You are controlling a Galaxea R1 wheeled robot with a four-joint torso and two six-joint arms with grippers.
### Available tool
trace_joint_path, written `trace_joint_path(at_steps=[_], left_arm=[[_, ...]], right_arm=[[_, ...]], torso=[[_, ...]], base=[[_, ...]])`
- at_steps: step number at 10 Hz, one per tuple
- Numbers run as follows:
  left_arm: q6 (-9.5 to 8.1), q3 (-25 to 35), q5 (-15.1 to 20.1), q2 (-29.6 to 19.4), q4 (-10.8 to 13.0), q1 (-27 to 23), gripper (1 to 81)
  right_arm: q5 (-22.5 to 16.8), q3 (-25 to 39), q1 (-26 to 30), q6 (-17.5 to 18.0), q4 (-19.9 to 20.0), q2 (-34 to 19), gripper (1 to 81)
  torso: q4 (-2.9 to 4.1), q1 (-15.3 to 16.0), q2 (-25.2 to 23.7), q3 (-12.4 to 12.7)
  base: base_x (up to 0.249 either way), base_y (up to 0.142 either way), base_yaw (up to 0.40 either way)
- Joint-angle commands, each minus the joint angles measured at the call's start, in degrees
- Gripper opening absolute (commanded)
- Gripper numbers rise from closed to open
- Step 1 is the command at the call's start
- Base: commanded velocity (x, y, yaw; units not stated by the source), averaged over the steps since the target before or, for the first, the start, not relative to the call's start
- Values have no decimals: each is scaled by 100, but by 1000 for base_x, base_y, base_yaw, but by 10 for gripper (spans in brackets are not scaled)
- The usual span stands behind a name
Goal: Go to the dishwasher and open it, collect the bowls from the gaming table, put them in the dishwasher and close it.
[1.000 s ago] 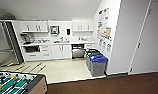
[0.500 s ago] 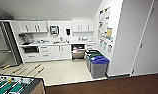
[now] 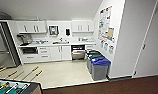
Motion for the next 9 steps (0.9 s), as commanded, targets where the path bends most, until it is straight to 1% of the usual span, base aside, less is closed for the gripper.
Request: trace_joint_path(at_steps=[1,6,9], left_arm=[[-18,-3,139,-26,-24,-307,10],[-18,-29,122,-26,-112,-307,10],[-18,-267,95,106,-130,-307,10]], right_arm=[[-93,19,307,-7,-87,-3,10],[-146,1,351,-7,-96,50,10],[-155,-26,360,-7,-113,50,10]], torso=[[0,0,0,0],[0,2,0,0],[0,2,2,0]], base=[[158,0,0],[158,0,0],[158,0,0]])
